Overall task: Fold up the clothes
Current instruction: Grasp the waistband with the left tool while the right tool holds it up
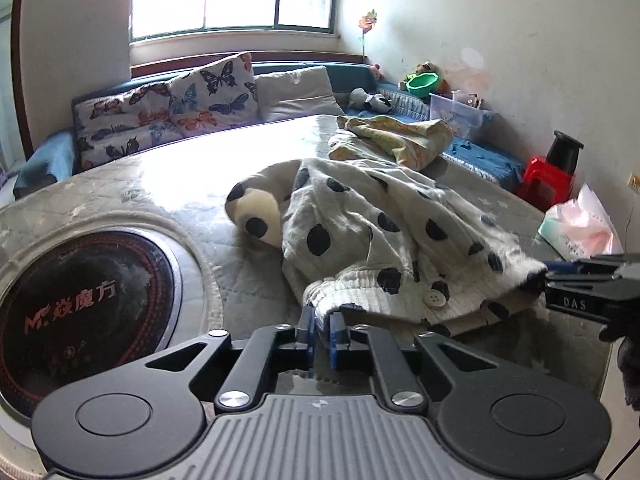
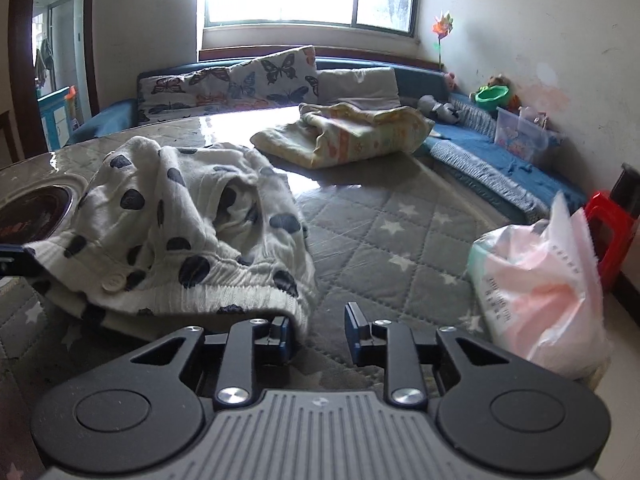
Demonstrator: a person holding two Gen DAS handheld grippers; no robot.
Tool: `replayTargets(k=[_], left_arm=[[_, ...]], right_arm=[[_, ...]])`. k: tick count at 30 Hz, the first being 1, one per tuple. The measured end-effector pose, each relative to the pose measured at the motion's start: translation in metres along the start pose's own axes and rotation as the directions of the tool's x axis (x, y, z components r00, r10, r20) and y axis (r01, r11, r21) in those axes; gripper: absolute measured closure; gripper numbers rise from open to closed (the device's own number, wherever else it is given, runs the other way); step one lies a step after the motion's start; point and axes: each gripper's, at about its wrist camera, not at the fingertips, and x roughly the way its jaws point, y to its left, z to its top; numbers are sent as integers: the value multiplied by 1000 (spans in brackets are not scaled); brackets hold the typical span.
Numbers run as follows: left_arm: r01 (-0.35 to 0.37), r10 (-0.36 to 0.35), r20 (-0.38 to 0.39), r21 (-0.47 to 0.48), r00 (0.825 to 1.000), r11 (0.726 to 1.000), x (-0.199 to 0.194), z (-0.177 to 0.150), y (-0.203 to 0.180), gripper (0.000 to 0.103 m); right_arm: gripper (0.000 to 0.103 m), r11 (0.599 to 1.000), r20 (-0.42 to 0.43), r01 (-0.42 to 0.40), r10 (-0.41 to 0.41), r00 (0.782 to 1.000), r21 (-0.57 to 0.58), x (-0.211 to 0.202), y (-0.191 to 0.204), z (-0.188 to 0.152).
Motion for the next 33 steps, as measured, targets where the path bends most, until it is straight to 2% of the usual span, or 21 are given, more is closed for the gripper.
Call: replayTargets(k=[2, 9, 14, 16, 17, 22, 26, 31, 33], left_arm=[[7, -7, 16, -6, 1000, 1000, -7, 2, 3, 96], [2, -3, 90, 17, 996, 1000, -43, 10, 11, 96], [-5, 0, 98, 48, 995, 999, -67, 5, 19, 96], [0, -5, 91, 62, 996, 998, -75, 0, 20, 96], [4, -10, 87, 68, 996, 998, -79, -3, 20, 96], [26, -31, 53, 95, 998, 995, -99, -25, 23, 96], [29, -32, 18, 115, 999, 993, -112, -47, 27, 96], [47, -42, -47, 115, 998, 992, -127, -72, 41, 96], [59, -51, -77, 112, 996, 992, -132, -81, 46, 96]], right_arm=[[78, 999, 27, 22, -21, 999, -26, -8, -1, 1], [78, 996, 148, 17, -3, 989, -92, -54, 13, 10], [79, 986, 153, -24, 50, 987, -168, -82, 30, 4], [83, 982, 149, -32, 61, 987, -187, -88, 35, 2], [87, 980, 140, -46, 74, 987, -194, -91, 37, 0], [92, 963, 78, -110, 132, 988, -245, -107, 51, -18], [94, 943, -27, -221, 221, 975, -248, -116, 63, -36], [94, 898, -158, -347, 314, 936, -271, -123, 78, -57], [93, 871, -215, -401, 350, 912, -285, -124, 85, -62]])
